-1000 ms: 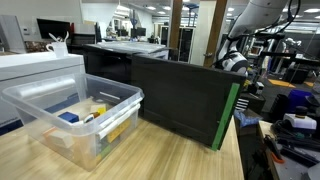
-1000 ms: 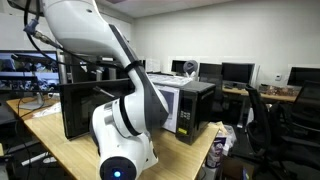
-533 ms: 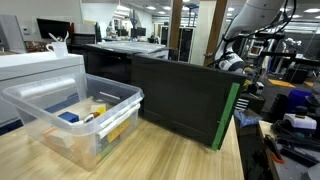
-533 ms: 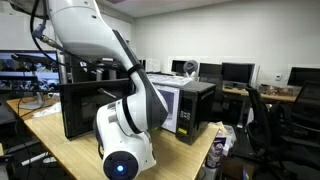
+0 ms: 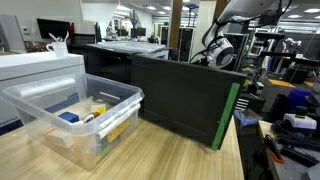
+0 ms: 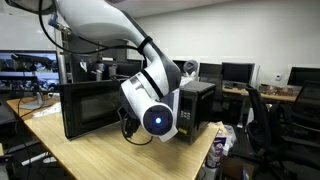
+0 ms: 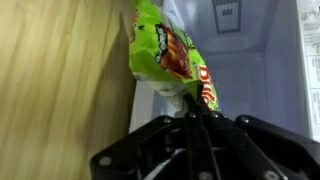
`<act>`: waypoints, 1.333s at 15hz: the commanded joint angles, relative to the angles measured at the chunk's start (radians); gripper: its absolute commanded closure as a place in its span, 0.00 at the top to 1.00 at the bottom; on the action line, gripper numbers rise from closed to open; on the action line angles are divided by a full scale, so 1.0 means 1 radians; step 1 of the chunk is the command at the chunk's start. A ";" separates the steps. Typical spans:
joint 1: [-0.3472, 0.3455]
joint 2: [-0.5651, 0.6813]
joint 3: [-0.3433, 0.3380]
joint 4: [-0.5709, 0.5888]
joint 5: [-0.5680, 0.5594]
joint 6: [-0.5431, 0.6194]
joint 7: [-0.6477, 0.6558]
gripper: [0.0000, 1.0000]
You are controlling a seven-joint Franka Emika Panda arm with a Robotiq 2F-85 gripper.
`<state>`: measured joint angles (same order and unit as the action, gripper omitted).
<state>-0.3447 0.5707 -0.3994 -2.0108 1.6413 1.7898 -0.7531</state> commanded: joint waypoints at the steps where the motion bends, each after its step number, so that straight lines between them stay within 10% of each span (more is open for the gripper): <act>1: 0.009 -0.075 0.009 0.025 -0.054 0.074 0.053 0.01; 20: 0.098 -0.001 0.161 0.048 -0.019 0.463 0.387 0.01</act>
<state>-0.2554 0.5568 -0.2411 -1.9771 1.6106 2.2006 -0.4490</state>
